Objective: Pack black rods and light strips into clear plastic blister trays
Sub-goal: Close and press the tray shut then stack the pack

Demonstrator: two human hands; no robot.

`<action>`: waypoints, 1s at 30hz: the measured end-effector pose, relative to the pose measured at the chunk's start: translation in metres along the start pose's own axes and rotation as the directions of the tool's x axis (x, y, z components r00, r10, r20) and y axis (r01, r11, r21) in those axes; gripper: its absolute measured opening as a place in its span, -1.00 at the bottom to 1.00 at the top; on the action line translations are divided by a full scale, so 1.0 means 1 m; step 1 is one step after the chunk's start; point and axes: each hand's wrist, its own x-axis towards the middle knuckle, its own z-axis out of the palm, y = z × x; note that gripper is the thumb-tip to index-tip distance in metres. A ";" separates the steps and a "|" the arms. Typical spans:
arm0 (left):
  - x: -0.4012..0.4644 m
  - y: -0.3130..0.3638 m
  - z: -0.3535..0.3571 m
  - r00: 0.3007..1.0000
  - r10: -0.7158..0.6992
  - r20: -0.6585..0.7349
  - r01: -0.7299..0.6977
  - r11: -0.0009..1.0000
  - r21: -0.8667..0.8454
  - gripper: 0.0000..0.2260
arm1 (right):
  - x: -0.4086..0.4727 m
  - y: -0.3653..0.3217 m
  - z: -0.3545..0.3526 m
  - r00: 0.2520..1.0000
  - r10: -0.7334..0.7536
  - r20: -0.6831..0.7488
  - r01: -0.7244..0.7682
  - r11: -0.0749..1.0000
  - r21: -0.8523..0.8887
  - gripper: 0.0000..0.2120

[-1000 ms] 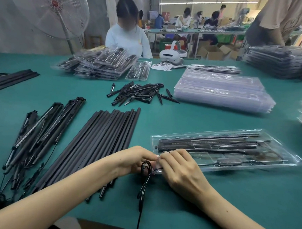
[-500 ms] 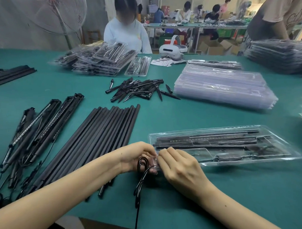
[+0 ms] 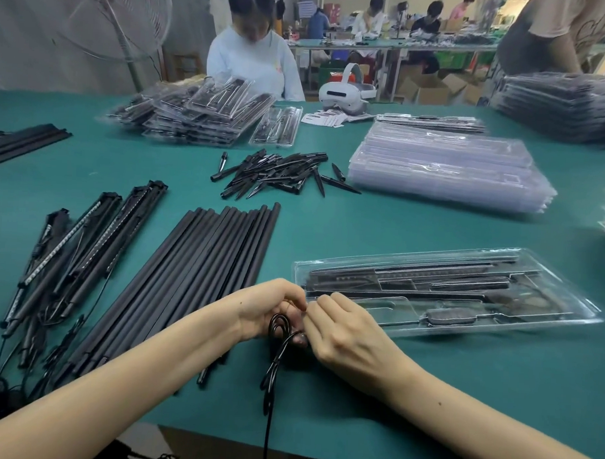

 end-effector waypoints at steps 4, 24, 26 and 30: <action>-0.003 -0.003 0.002 0.999 0.034 0.015 -0.033 0.999 -0.036 -0.72 | -0.007 -0.001 0.002 0.991 0.132 0.000 -0.131 0.989 0.073 -0.71; 0.000 -0.011 0.005 0.989 0.150 -0.011 -0.151 0.988 -0.030 -0.85 | -0.021 0.002 -0.008 0.859 0.483 0.170 -0.508 0.843 0.175 -0.53; 0.001 -0.012 0.006 0.988 0.151 -0.013 -0.152 0.987 -0.057 -0.83 | -0.021 0.002 -0.007 0.892 0.435 0.125 -0.452 0.868 0.206 -0.71; 0.003 -0.013 0.005 0.989 0.150 -0.012 -0.151 0.986 -0.069 -0.82 | -0.021 0.004 -0.004 0.913 0.393 0.110 -0.408 0.879 0.246 -0.87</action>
